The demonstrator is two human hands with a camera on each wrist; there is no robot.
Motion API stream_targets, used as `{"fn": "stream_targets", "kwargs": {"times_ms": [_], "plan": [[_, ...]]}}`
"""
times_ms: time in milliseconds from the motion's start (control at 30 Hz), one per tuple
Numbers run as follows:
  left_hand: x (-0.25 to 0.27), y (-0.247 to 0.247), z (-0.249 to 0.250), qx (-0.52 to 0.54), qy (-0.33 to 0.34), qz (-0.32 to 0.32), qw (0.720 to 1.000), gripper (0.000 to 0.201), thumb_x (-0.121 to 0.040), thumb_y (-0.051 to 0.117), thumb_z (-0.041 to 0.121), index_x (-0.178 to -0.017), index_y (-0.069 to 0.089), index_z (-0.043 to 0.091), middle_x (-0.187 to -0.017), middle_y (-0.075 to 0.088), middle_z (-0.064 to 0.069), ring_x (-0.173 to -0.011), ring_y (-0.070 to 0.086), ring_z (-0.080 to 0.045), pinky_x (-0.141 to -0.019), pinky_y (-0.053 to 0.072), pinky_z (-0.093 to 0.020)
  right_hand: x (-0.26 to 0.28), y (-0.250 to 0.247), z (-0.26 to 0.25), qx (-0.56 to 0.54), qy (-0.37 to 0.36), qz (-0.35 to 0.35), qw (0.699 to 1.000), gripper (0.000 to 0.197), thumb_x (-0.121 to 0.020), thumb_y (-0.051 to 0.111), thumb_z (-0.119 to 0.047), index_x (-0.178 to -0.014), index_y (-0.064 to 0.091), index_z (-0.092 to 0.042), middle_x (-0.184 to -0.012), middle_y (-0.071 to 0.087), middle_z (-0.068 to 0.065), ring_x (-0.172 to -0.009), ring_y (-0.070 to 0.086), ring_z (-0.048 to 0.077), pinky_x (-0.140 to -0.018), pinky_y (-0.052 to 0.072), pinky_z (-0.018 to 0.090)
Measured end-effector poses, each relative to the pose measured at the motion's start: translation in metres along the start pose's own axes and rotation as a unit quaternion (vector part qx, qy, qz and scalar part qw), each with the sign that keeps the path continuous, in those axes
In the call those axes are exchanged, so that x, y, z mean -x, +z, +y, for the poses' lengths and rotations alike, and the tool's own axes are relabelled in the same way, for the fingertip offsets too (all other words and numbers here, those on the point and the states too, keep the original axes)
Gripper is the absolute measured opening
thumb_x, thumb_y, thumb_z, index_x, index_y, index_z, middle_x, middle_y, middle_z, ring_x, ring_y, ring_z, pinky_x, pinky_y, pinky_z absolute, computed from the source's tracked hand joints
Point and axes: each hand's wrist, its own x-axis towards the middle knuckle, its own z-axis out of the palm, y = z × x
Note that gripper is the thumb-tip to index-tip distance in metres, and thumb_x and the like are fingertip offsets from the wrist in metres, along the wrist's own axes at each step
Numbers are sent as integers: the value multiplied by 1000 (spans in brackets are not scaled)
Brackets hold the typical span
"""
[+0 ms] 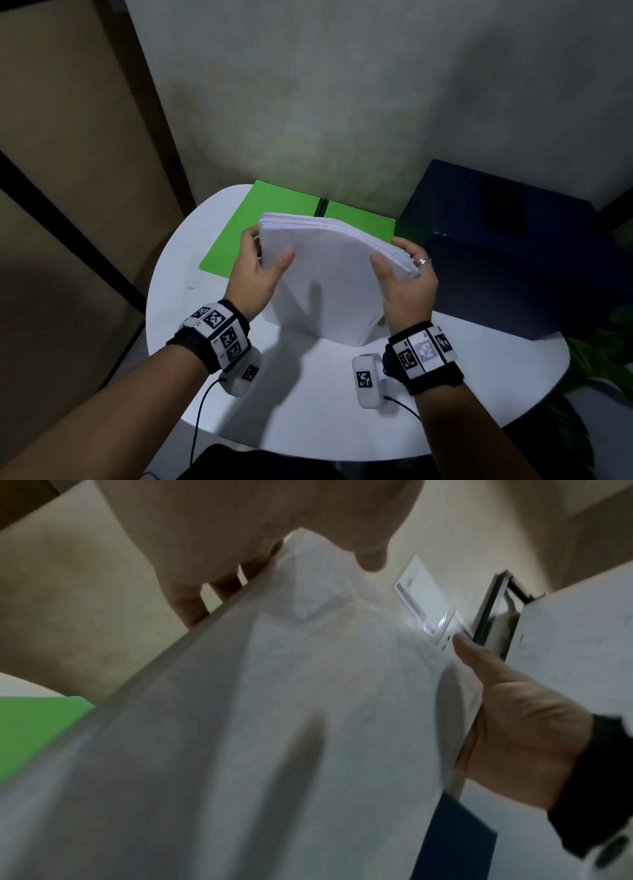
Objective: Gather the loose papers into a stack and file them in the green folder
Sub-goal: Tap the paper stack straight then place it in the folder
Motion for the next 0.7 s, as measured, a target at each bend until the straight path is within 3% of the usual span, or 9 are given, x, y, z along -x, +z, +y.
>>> {"fn": "stream_targets", "kwargs": {"times_ms": [67,133,267,367,433,533,600,633,700], "plan": [[-5,5,12,23,36,39,998,66,-79,61,60,-127,43,18,-114,61,10,-100,61,3,-87,49,-16,-4,3,-5,-12,-27,28,999,18,-84,72,-4,-101,67,-5,-86,65,-6,-75,62,-9,-72,48,9],[-12,12,21,15,53,98,994,42,-90,52,49,-119,51,20,-109,59,13,-98,56,7,-86,42,-10,-7,6,-6,-12,-39,52,998,9,-88,67,-2,-95,68,-7,-83,65,-8,-74,61,-12,-71,45,6],[-23,20,26,17,53,149,987,31,-95,46,35,-108,61,11,-101,63,12,-95,56,1,-84,40,-11,-7,8,-6,-26,-36,59,997,17,-88,67,-3,-97,67,-17,-85,65,-9,-74,62,-9,-72,47,8],[-27,21,28,24,34,140,989,30,-94,43,34,-104,62,13,-97,62,10,-93,56,-4,-83,40,-16,-4,8,-7,-37,-31,16,999,35,-79,77,-5,-105,62,-23,-85,69,1,-76,66,6,-75,55,21],[-28,19,28,40,32,127,991,28,-95,40,32,-103,61,16,-97,61,10,-93,54,-5,-84,39,-21,-4,1,3,-36,-16,0,999,53,-72,83,-5,-114,58,-23,-99,68,3,-90,66,15,-85,55,30],[-28,8,19,39,27,51,998,35,-93,42,48,-119,51,26,-110,56,12,-99,53,-3,-88,42,-22,-4,-7,22,23,34,-12,999,66,-61,92,-17,-118,60,-28,-119,64,-2,-117,60,22,-105,47,42],[-26,3,9,22,12,-8,1000,42,-91,61,41,-126,45,24,-115,59,9,-100,60,-1,-88,48,-22,-5,-7,30,8,101,-19,995,45,-61,92,-20,-100,70,-21,-102,75,0,-102,70,24,-96,52,55],[-25,2,4,22,2,-23,999,42,-90,67,27,-125,47,19,-113,63,10,-98,63,1,-86,50,-22,-5,-7,33,7,125,-18,992,34,-63,91,-19,-90,72,-16,-91,77,0,-92,73,23,-90,54,57],[-26,-1,-1,18,-3,-23,1000,32,-86,70,10,-116,58,12,-102,73,12,-93,68,-1,-84,52,-27,-7,-8,33,16,138,-19,990,33,-61,91,-20,-86,73,-7,-87,77,7,-84,73,23,-86,56,57]]}}
